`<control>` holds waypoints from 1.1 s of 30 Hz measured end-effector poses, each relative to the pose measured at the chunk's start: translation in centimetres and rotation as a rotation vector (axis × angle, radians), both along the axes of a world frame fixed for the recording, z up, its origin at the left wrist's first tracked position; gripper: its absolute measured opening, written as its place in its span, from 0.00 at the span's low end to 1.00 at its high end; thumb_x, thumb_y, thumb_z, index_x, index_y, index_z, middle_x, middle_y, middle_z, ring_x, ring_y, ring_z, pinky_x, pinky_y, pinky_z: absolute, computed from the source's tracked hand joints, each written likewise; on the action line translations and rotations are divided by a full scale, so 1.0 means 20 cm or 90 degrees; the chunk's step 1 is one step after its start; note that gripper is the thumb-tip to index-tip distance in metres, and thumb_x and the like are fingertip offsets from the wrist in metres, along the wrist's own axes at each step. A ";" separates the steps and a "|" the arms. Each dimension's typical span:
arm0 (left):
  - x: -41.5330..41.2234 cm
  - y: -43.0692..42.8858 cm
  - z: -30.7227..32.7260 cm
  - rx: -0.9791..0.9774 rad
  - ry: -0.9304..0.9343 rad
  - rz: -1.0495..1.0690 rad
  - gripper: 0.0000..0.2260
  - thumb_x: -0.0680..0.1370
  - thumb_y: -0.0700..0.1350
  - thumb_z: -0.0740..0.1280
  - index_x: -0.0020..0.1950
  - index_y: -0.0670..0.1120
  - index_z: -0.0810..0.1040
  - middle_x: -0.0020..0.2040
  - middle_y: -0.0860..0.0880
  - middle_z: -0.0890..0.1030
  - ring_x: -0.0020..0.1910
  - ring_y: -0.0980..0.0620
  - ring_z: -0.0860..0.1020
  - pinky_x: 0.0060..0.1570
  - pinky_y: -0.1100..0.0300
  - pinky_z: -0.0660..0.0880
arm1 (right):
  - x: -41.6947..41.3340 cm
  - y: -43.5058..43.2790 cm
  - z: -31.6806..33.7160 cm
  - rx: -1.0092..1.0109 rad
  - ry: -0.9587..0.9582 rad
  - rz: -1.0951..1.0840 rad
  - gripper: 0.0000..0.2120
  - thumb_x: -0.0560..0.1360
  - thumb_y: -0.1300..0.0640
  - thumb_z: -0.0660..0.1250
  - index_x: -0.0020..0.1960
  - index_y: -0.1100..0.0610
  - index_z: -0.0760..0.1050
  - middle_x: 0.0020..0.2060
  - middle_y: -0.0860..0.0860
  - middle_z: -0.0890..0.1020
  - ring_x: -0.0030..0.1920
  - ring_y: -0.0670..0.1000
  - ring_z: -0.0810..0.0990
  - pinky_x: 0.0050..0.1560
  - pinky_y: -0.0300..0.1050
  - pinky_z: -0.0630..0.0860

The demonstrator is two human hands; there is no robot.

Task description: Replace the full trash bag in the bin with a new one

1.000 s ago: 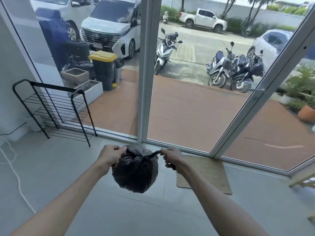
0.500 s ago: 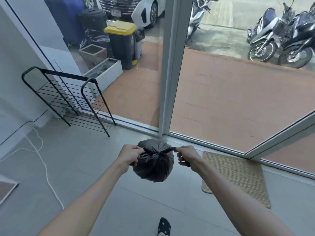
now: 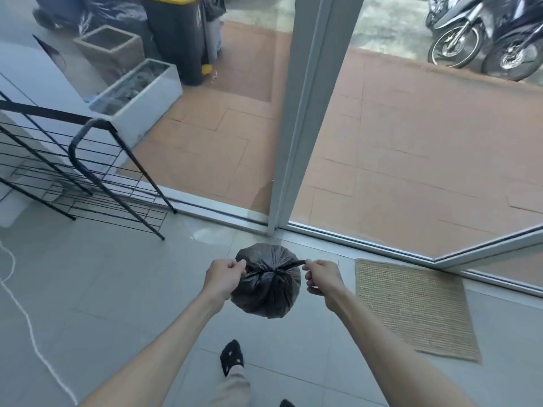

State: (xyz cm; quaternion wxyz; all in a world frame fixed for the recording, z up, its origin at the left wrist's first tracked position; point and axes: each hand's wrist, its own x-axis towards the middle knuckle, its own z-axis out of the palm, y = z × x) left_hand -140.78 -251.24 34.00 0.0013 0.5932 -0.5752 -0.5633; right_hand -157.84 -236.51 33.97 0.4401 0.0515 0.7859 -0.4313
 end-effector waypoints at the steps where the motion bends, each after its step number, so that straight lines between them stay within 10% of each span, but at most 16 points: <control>1: -0.03 -0.05 -0.07 0.006 -0.005 -0.007 0.15 0.81 0.47 0.66 0.39 0.38 0.80 0.28 0.52 0.72 0.25 0.51 0.62 0.23 0.63 0.59 | -0.02 -0.04 -0.07 0.005 -0.007 -0.002 0.10 0.80 0.60 0.61 0.43 0.61 0.78 0.26 0.50 0.75 0.28 0.49 0.70 0.33 0.44 0.72; 6: -0.17 -0.25 -0.43 0.028 -0.025 -0.049 0.19 0.78 0.45 0.68 0.28 0.47 0.68 0.25 0.51 0.67 0.27 0.49 0.63 0.27 0.60 0.60 | -0.12 -0.23 -0.44 0.028 -0.037 -0.009 0.09 0.80 0.61 0.62 0.46 0.62 0.79 0.31 0.52 0.76 0.30 0.50 0.71 0.34 0.44 0.75; 20: -0.56 -0.59 -1.73 0.085 0.017 0.017 0.11 0.80 0.42 0.66 0.37 0.43 0.77 0.30 0.45 0.75 0.22 0.50 0.69 0.25 0.60 0.72 | -0.44 -0.68 -1.72 0.018 0.009 -0.014 0.11 0.79 0.60 0.63 0.51 0.67 0.79 0.32 0.53 0.77 0.31 0.51 0.73 0.37 0.46 0.77; 33: -0.58 -0.55 -1.98 0.061 0.045 0.071 0.13 0.81 0.40 0.64 0.62 0.54 0.72 0.44 0.43 0.82 0.32 0.45 0.79 0.47 0.45 0.83 | -0.47 -0.67 -1.88 0.016 0.062 0.015 0.06 0.78 0.62 0.63 0.51 0.53 0.75 0.36 0.51 0.79 0.34 0.51 0.75 0.41 0.46 0.79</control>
